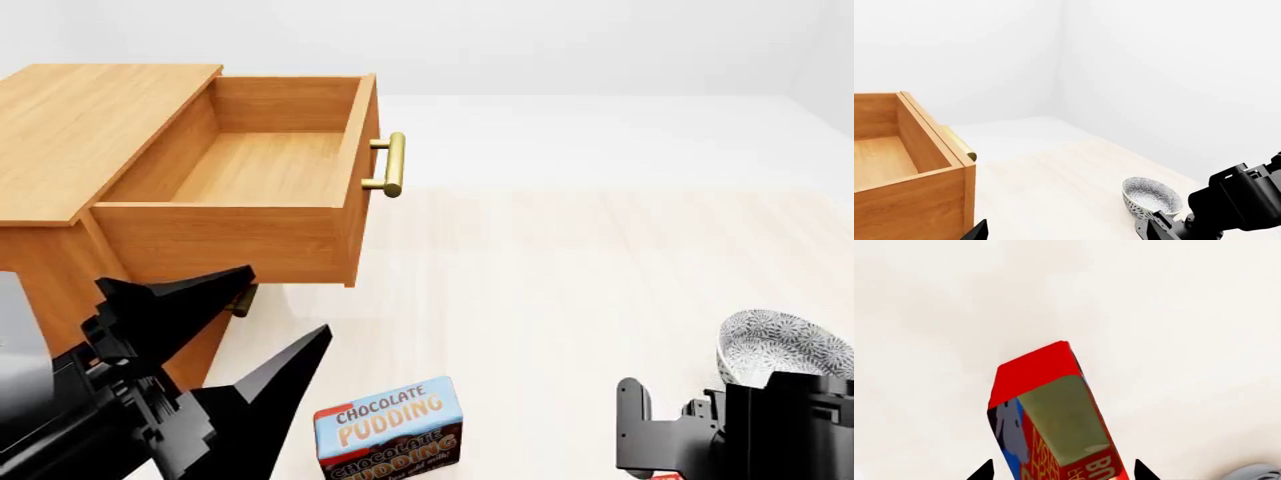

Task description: Put the butter at the back in the top drawer of the cabinet and close it.

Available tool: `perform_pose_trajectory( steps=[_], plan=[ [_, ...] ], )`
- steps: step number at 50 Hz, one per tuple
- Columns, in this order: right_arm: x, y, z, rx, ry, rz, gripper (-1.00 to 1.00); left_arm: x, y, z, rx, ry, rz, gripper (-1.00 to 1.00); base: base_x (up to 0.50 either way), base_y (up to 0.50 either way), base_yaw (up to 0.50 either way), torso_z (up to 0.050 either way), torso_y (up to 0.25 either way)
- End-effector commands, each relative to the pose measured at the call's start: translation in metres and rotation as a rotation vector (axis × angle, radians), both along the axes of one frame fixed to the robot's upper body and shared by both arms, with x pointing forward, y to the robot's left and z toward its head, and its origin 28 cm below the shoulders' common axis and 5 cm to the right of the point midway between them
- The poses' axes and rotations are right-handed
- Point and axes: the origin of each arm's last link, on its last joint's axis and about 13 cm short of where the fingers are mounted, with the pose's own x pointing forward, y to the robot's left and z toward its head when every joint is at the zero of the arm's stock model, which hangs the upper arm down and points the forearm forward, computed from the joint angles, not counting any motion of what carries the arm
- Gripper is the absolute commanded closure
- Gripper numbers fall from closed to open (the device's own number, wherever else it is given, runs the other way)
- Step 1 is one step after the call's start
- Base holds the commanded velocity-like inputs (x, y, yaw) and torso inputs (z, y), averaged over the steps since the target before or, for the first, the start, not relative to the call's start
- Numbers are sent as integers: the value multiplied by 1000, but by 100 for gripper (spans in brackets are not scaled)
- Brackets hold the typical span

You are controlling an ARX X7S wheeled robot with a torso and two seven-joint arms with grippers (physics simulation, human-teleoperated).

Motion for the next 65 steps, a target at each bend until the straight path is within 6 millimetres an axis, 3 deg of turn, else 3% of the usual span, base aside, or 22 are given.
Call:
perform_pose_trajectory(
  steps=[1,17,18,48,65],
  plan=[
    [-2,-5,-6,-15,15,-19,-100,1,-1,0,0,2,-3,-100,0,0,0,0,0],
    [-2,-6,-13,-29,49,-24,-100,1,-1,-1,-1,3,-2,-100,0,0,0,0,0],
    [-2,-6,-14,-30,51,-24,100,1,-1,-1,-1,4,-2,-100,0,0,0,0,0],
    [-4,-5,-10,-27,11,-18,100,1,0,-1,0,5,4,-100,0,0,0,0,0],
    [-25,-3,23,-28,-68,8,100,-4,4,4,-6,-12,14,-100,-1,0,0,0,0]
  ],
)
